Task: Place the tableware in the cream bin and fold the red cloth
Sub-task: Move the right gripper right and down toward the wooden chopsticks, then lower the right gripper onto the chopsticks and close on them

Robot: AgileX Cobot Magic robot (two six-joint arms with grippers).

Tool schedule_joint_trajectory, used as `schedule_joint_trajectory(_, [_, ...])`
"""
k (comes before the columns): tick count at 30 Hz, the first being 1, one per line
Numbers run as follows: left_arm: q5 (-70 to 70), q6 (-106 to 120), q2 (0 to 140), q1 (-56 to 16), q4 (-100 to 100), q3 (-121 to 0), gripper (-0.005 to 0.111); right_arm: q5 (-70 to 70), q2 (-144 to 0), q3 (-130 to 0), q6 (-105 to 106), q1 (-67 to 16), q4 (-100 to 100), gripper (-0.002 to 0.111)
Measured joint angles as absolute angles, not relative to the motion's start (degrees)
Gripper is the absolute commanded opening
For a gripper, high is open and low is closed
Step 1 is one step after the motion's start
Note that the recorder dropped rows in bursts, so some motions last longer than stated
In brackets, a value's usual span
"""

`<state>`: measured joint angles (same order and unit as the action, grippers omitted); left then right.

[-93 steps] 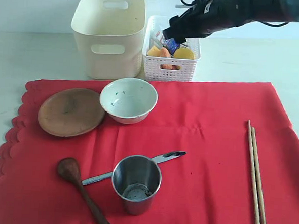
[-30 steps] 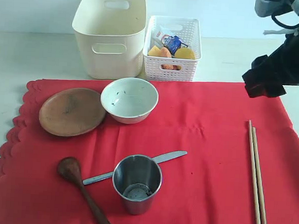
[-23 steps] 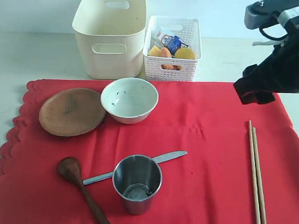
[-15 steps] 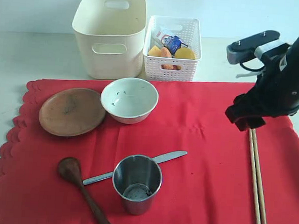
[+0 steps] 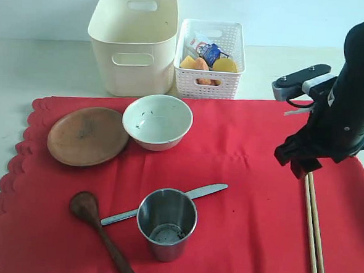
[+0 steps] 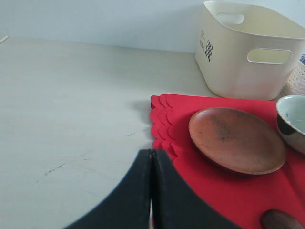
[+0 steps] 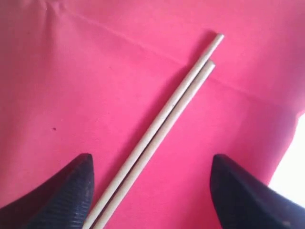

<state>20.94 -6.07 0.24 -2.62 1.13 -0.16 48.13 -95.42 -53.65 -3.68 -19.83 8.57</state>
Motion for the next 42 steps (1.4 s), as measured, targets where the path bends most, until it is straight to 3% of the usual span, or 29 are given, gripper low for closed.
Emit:
schedule_joint_trajectory(11, [20.9, -6.1, 0.2, -2.6, 1.1, -0.2, 0.000, 46.1, -99.3, -53.7, -6.1, -14.6, 6.8, 0.065])
schedule_joint_trajectory(29, [20.9, -6.1, 0.2, -2.6, 1.1, -0.2, 0.000, 45.3, -104.7, -53.5, -4.7, -14.3, 2.1, 0.065])
schedule_joint_trajectory(42, [20.9, -6.1, 0.2, -2.6, 1.1, -0.2, 0.000, 41.2, -103.1, -46.6, -4.5, -14.3, -1.1, 0.064])
